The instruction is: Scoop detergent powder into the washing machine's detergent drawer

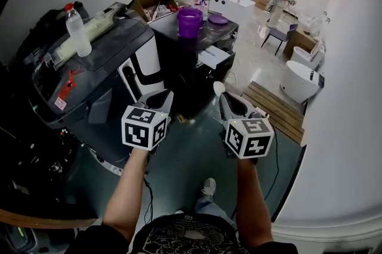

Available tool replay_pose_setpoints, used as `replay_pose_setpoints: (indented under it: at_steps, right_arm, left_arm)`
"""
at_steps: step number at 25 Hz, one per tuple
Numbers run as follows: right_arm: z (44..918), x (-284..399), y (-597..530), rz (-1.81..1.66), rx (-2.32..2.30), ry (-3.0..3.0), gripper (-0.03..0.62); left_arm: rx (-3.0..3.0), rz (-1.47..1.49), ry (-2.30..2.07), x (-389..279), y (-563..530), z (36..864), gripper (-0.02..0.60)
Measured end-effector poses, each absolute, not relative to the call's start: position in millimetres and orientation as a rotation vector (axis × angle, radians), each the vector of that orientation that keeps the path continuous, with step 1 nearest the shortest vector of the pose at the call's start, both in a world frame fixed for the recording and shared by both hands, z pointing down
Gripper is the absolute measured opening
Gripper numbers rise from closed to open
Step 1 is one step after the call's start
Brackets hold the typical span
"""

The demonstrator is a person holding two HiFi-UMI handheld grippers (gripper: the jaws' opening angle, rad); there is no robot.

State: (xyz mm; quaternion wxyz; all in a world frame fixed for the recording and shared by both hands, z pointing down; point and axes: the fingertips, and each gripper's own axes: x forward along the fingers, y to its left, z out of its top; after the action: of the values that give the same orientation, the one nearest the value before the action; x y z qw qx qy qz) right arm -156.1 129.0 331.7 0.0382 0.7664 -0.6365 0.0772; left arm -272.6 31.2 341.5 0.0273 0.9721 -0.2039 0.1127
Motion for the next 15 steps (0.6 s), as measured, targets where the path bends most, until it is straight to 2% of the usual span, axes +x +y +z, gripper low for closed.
replay_pose_setpoints:
  at_steps: [7, 15]
  right_arm:
    - [344, -116, 104, 0.245, 2.342, -1.963, 0.038]
    - [357, -45, 53, 0.261, 2.288, -2.004, 0.038]
  left_arm:
    - [3.006, 0.357, -0.629, -230, 6, 350, 0.000]
    - [3.001, 0.382, -0.635, -147, -35, 360, 0.000]
